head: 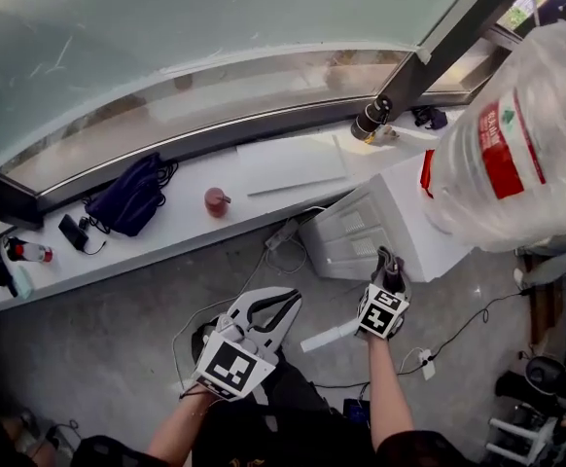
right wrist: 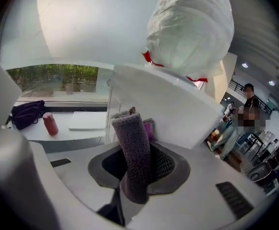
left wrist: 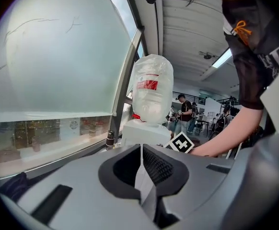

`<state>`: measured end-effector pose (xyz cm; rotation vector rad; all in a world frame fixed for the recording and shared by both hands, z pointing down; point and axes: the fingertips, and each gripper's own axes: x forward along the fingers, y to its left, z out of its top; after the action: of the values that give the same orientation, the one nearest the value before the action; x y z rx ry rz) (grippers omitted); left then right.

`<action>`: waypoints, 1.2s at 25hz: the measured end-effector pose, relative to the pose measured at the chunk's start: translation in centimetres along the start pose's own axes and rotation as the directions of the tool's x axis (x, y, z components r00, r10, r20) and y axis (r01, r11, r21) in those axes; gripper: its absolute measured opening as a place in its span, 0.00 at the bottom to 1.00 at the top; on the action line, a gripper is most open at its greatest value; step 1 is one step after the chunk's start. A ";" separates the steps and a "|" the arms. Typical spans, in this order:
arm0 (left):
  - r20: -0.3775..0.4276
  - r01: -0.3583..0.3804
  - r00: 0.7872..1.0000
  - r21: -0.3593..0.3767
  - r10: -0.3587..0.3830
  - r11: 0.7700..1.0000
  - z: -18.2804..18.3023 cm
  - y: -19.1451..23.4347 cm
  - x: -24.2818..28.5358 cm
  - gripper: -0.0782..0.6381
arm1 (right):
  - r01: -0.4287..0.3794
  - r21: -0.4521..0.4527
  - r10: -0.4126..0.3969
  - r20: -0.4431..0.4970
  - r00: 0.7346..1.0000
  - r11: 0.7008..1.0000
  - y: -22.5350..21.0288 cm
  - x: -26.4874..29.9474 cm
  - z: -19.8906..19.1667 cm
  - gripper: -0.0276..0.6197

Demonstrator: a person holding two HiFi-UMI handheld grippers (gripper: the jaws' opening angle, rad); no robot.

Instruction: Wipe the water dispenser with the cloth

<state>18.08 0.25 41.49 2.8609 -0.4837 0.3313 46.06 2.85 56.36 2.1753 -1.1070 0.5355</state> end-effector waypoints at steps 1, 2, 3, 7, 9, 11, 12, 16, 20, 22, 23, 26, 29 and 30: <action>0.002 0.000 1.000 -0.002 0.000 1.000 -0.7 0.1 0.2 0.15 | 0.001 0.004 0.000 -0.013 1.000 1.000 0.4 0.8 -0.8 0.20; 0.001 0.003 1.000 -0.001 -0.003 1.000 -1.5 0.0 0.5 0.15 | 0.000 0.007 0.000 -0.026 1.000 1.000 0.9 1.6 -1.7 0.20; 0.000 0.006 1.000 0.001 -0.006 1.000 -2.3 0.0 0.7 0.15 | -0.002 0.008 0.003 -0.039 0.999 1.000 1.4 2.4 -2.6 0.20; -0.003 -0.008 1.000 -0.029 0.008 1.000 -6.0 0.6 1.5 0.15 | -0.007 -0.029 0.005 -0.073 0.997 1.000 3.5 5.9 -5.9 0.20; -0.008 -0.022 1.000 -0.053 0.022 0.998 -8.1 1.4 1.7 0.15 | -0.014 -0.050 0.010 -0.096 0.995 0.999 4.6 7.4 -7.4 0.20; -0.005 -0.038 0.999 -0.061 0.037 0.997 -9.9 2.3 2.0 0.15 | -0.023 -0.069 0.015 -0.122 0.992 0.997 5.6 8.9 -9.2 0.20; -0.007 -0.045 0.999 -0.065 0.045 0.997 -10.8 2.8 2.1 0.15 | -0.029 -0.083 0.018 -0.133 0.991 0.996 6.1 9.8 -10.2 0.20; -0.003 -0.068 0.998 -0.082 0.068 0.994 -13.7 4.4 2.2 0.15 | -0.051 -0.125 0.029 -0.169 0.985 0.991 7.7 13.0 -13.2 0.20; 0.003 -0.086 0.996 -0.098 0.086 0.992 -15.6 5.7 1.4 0.15 | -0.069 -0.108 0.040 -0.253 0.967 0.992 9.5 15.5 -16.0 0.20; -0.015 -0.099 0.995 -0.106 0.098 0.989 -16.5 6.0 0.9 0.15 | -0.075 -0.144 0.032 -0.282 0.959 0.987 10.2 16.6 -16.8 0.20; -0.024 -0.103 0.995 -0.109 0.101 0.989 -16.8 6.0 0.6 0.15 | -0.075 -0.165 0.022 -0.300 0.954 0.983 10.4 16.7 -17.1 0.20; -0.037 -0.105 0.994 -0.119 0.101 0.987 -17.3 5.8 -0.2 0.15 | -0.072 -0.196 0.002 -0.332 0.943 0.978 10.5 16.7 -17.6 0.20; -0.044 -0.107 0.994 -0.105 0.103 0.989 -16.9 6.1 -0.4 0.15 | -0.085 -0.197 0.017 -0.320 0.947 0.977 10.7 16.4 -16.6 0.20; -0.047 -0.106 0.994 -0.099 0.101 0.989 -16.5 6.1 -0.5 0.15 | -0.098 -0.186 0.038 -0.304 0.952 0.978 10.8 15.9 -15.9 0.20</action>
<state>12.45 -1.08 58.14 2.7310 -0.6241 0.3731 45.05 0.04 81.16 1.8173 -1.0243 0.7263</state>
